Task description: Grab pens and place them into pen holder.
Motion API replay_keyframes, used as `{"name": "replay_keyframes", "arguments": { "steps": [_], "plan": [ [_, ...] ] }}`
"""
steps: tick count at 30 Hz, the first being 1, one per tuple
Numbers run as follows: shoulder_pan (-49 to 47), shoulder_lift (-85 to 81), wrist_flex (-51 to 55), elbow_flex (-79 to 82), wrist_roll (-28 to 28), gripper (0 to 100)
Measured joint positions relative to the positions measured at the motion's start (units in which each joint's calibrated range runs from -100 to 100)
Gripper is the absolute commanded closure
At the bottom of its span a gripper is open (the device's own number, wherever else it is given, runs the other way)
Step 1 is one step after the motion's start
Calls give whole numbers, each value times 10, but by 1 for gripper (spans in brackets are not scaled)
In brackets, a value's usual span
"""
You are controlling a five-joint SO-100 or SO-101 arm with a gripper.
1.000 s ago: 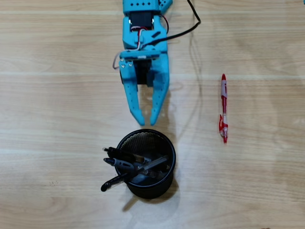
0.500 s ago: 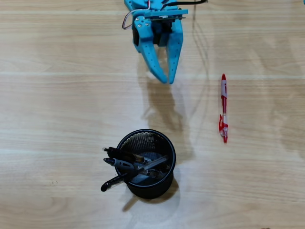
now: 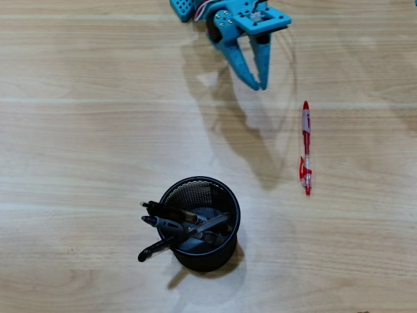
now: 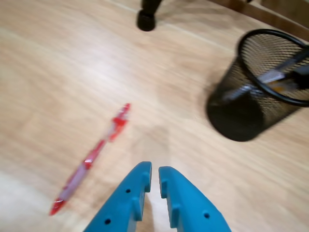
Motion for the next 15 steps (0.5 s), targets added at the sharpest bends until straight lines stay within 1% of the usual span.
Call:
{"name": "replay_keyframes", "arguments": {
  "steps": [6,12,15],
  "plan": [
    [-106,0,1,1,-6,98],
    [-151,47,2,0,-58,98],
    [-155,90,8,-10,-88,98]
  ]
}}
